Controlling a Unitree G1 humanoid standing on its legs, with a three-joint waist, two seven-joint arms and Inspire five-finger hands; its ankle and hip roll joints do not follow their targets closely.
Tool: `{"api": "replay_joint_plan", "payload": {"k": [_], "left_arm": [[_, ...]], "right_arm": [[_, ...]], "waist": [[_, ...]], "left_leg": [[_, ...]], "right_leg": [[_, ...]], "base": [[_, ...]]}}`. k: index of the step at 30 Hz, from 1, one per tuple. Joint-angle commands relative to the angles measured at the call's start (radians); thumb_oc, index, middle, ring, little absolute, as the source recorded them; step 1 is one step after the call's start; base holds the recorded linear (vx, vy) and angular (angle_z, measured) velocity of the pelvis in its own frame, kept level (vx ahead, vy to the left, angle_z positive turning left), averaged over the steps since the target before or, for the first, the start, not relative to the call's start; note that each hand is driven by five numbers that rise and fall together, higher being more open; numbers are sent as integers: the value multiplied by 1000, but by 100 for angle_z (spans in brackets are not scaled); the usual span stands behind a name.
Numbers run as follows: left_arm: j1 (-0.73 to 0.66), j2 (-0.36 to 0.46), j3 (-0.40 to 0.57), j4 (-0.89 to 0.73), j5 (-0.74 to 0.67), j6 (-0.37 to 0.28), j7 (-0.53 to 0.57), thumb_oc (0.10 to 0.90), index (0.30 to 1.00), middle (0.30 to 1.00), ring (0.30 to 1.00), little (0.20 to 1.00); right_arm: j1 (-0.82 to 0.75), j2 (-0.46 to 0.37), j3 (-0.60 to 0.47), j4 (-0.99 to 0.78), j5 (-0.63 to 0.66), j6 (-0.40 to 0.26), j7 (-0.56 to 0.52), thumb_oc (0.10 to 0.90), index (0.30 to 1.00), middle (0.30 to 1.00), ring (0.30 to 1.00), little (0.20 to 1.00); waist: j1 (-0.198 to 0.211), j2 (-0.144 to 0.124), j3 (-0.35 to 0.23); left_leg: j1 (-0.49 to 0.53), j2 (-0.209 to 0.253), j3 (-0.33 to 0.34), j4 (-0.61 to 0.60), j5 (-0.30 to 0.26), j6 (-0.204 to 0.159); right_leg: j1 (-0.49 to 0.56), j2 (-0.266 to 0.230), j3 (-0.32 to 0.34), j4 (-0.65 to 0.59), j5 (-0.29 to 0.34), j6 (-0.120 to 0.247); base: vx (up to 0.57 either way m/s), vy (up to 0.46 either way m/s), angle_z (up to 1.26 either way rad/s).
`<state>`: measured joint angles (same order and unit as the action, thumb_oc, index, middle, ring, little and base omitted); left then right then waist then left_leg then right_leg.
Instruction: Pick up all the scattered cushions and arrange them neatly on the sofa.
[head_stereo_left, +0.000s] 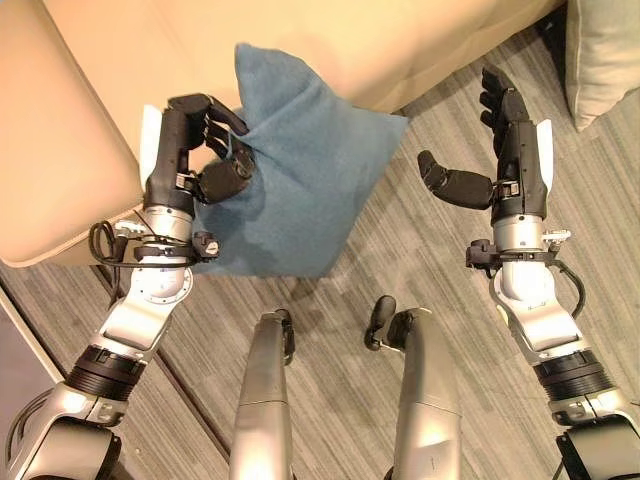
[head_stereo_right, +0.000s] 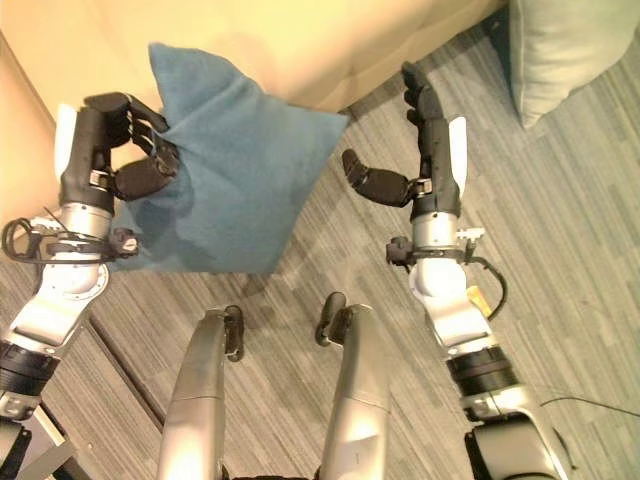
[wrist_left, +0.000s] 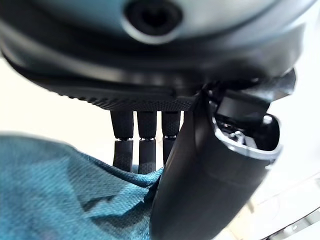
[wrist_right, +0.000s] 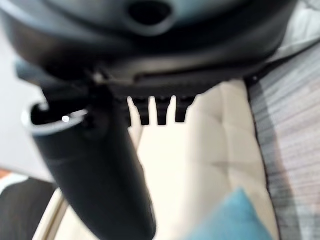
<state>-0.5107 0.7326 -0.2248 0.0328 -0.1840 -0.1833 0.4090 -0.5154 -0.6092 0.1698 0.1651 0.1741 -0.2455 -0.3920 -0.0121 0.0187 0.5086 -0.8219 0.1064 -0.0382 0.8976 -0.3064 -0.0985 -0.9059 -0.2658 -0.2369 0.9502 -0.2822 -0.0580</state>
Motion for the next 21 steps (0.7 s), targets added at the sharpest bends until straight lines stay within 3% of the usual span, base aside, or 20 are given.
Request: {"api": "replay_joint_plan", "payload": {"k": [1,3,4,5,6,11,12,18,21], "left_arm": [[-59,-53,68,-129,24,-221,2,400,300,300,300,300],[-44,-51,77,-139,17,-227,-10,400,300,300,300,300],[7,-64,84,-155,0,-233,-48,400,300,300,300,300],[32,-62,90,-164,-5,-235,-67,400,300,300,300,300],[57,-56,98,-173,-8,-239,-83,400,300,300,300,300],[159,-47,136,-201,-23,-239,-138,400,300,300,300,300],[210,-35,158,-214,-30,-242,-169,400,300,300,300,300],[266,-41,190,-232,-87,-236,-206,400,300,300,300,300],[282,-35,207,-258,-139,-228,-269,400,300,300,300,300]], "right_arm": [[56,21,-25,38,-37,-90,12,800,900,900,900,900],[73,29,-30,56,-29,-89,23,800,900,900,900,900],[125,48,-26,97,-28,-84,53,800,900,900,900,900],[149,57,-25,124,-24,-78,68,800,900,900,900,900],[173,61,-26,134,-21,-72,83,800,900,900,900,900],[273,76,-26,186,-13,-58,148,800,900,900,900,900],[322,99,-25,253,19,-46,195,800,900,900,900,900],[358,147,-30,333,93,-30,238,800,900,900,900,900],[397,204,-46,366,247,-27,321,800,900,900,900,900]], "waist": [[14,18,-227],[16,18,-245],[23,18,-275],[25,21,-294],[30,23,-307],[43,20,-345],[51,18,-380],[61,22,-418],[72,23,-468]], "left_leg": [[-105,10,-1,-69,48,45],[-57,8,2,-129,72,37],[57,3,15,-281,157,26],[131,3,19,-347,163,11],[172,2,29,-410,212,12],[390,-8,49,-622,288,-5],[501,-11,61,-732,317,-13],[614,-15,70,-857,367,-24],[696,-27,87,-947,395,-31]], "right_leg": [[58,17,-22,-158,43,82],[111,21,-36,-219,58,89],[230,37,-75,-362,113,85],[303,48,-83,-423,108,102],[341,52,-99,-473,142,94],[556,90,-132,-664,186,109],[662,109,-144,-761,208,119],[776,126,-165,-871,241,130],[865,144,-175,-963,264,141]], "base": [[96,-111,14],[77,-101,5],[181,-134,6],[168,-153,11],[216,-93,13],[207,-93,8],[207,-69,3],[141,-47,6],[118,-36,11]]}}
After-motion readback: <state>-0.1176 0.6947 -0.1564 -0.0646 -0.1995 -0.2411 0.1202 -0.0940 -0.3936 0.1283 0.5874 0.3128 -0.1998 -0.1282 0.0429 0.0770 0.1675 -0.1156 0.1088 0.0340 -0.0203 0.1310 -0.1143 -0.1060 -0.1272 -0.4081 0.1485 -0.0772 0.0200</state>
